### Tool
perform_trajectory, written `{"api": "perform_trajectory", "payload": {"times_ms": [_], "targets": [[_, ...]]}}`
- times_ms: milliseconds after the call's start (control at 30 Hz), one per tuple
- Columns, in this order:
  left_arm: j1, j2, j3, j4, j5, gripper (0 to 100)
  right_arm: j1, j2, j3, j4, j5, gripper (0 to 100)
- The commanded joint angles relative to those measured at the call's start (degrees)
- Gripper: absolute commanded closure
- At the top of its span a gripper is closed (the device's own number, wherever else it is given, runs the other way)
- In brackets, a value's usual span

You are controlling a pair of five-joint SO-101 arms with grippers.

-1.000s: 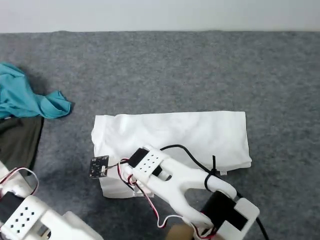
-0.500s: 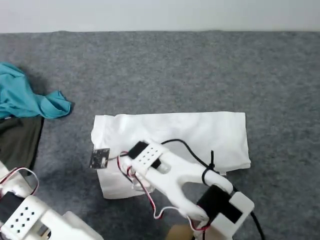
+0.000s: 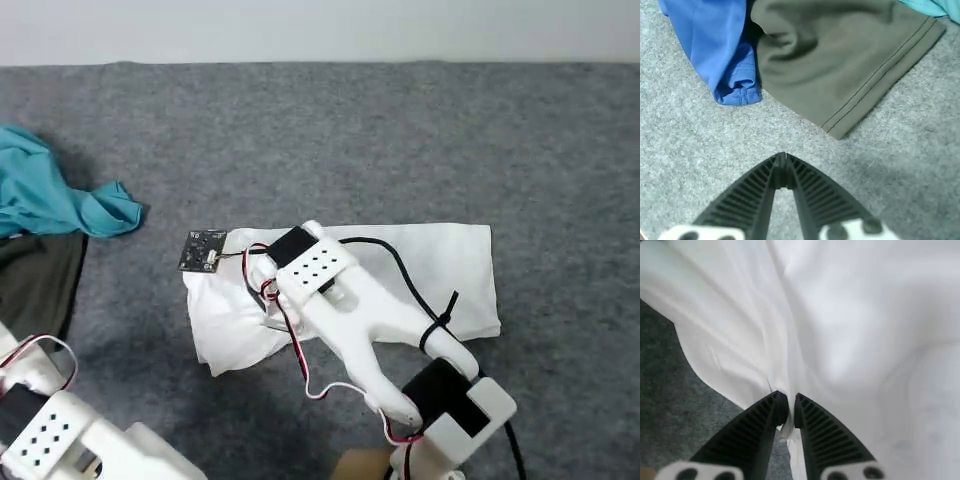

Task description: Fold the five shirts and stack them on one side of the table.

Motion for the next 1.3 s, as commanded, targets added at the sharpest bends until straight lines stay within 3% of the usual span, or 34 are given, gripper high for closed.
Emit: {"api": "perform_trajectory", "payload": {"times_ms": [0,567,867,1100,1267], "targets": [[-0.4,-1.1,-0.4,-0.7,-0.4,100,1.9,-0.4,-3.3,-0.4,0.4,98.8],[-0.4,-1.1,-0.3,1.0,-0.4,100,10.7,15.3,-16.3,-3.3,0.1,98.8],[-0.4,-1.1,-0.6,0.8,-3.2,100,10.8,17.7,-22.2,4.1,0.1,98.2],[-0.4,-1.1,-0.6,0.6,-3.3,100,10.7,17.6,-30.5,12.3,-0.1,86.0],[-0.3,-1.1,-0.6,0.6,-3.3,100,10.7,17.7,-35.0,13.5,0.0,85.8]]}}
